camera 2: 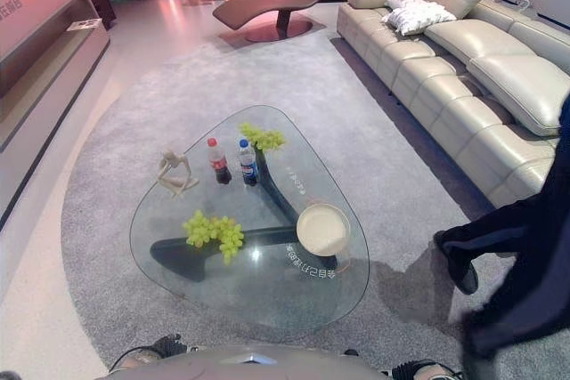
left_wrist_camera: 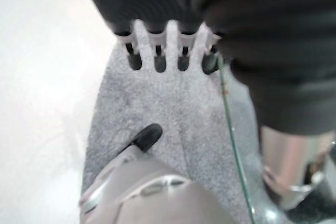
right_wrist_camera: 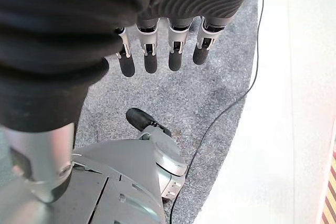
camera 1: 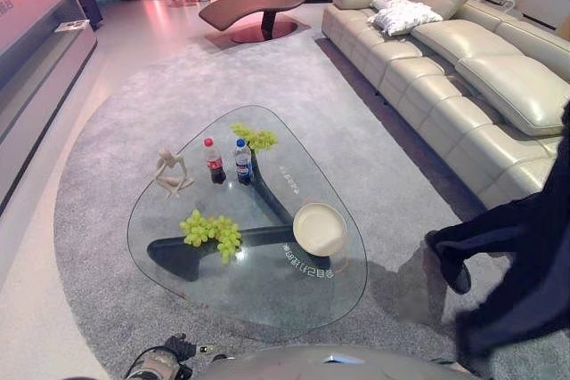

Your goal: Pick up fruits into the plate

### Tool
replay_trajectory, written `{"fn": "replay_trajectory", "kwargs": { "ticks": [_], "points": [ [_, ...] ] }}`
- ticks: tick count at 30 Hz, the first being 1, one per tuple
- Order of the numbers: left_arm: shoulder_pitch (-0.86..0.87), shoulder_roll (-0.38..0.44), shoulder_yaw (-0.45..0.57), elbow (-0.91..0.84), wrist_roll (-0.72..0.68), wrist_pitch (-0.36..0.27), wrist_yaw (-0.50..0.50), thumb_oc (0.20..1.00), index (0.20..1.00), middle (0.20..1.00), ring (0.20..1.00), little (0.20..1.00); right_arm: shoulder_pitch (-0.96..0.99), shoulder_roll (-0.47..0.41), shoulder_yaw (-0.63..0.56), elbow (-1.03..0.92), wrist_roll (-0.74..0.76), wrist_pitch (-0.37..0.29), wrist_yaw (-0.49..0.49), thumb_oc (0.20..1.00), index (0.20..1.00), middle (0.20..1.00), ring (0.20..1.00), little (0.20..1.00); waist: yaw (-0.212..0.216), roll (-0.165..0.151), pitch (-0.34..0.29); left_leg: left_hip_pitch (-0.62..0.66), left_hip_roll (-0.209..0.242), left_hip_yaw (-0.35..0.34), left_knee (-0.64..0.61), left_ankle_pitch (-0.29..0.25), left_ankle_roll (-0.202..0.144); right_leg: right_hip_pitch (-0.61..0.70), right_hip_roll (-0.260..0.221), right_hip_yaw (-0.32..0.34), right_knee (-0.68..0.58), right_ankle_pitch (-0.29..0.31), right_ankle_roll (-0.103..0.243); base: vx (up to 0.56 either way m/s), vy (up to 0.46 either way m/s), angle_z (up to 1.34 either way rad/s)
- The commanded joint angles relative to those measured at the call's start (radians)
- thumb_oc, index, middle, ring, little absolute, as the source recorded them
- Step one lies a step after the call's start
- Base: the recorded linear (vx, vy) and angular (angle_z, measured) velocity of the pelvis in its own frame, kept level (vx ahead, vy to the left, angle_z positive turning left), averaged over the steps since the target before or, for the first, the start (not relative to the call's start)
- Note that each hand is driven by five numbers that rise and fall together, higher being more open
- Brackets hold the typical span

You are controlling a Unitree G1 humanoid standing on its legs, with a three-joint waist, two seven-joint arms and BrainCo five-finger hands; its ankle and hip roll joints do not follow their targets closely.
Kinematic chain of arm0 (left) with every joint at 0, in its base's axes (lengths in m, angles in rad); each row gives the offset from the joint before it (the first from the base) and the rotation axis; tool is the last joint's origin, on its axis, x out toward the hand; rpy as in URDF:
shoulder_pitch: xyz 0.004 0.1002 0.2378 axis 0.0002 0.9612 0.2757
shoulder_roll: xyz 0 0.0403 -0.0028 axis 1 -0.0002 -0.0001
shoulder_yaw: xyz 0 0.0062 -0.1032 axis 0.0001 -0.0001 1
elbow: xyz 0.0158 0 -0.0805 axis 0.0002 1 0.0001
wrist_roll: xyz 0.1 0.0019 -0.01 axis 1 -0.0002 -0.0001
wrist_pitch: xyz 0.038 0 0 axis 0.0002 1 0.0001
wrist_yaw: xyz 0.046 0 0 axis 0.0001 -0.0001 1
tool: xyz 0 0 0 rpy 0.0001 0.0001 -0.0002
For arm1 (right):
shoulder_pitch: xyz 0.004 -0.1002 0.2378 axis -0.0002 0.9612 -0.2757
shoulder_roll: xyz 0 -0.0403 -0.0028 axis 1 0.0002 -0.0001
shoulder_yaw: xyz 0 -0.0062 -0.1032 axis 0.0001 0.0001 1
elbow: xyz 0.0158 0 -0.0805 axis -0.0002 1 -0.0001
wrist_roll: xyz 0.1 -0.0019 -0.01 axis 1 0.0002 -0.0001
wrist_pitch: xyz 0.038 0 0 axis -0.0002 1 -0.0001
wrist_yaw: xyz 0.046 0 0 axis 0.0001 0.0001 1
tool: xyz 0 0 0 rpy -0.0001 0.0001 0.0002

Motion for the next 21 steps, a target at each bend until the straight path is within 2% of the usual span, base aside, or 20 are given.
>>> {"fn": "replay_trajectory", "kwargs": {
  "ticks": [1,3,12,21],
  "points": [
    [-0.098,0.017,-0.005,0.03,-0.005,-0.039,0.032,1.0,1.0,1.0,1.0,1.0,-0.094,-0.001,0.027,0.051,-0.011,0.01,0.009,1.0,1.0,1.0,1.0,1.0,-0.009,0.015,0.068,0.009,0.0,-0.083,0.011,-0.051,0.041,0.035,0.0,-0.044,0.028,-0.027,-0.011,0.0,0.0,0.0],
    [-0.096,0.017,-0.004,0.029,-0.011,-0.05,0.027,1.0,1.0,1.0,1.0,1.0,-0.091,-0.003,0.025,0.052,-0.017,0.008,0.009,1.0,1.0,1.0,1.0,1.0,-0.011,0.016,0.067,0.008,0.0,-0.083,0.011,-0.05,0.04,0.035,0.001,-0.041,0.027,-0.027,-0.011,0.0,0.0,0.0],
    [-0.088,0.013,0.005,0.05,0.008,-0.021,0.057,1.0,1.0,1.0,1.0,1.0,-0.091,-0.003,0.018,0.06,-0.018,-0.004,0.006,1.0,1.0,1.0,1.0,1.0,-0.01,0.013,0.068,0.011,0.003,-0.081,0.015,-0.052,0.04,0.038,0.002,-0.041,0.029,-0.031,-0.014,0.0,0.0,0.0],
    [-0.086,0.016,0.014,0.055,0.028,-0.043,0.077,1.0,1.0,1.0,1.0,1.0,-0.092,-0.003,0.02,0.059,-0.021,0.001,0.008,1.0,1.0,1.0,1.0,1.0,-0.013,0.017,0.068,0.018,0.004,-0.08,0.019,-0.057,0.041,0.045,-0.001,-0.036,0.031,-0.036,-0.015,0.01,0.002,-0.01]
  ]
}}
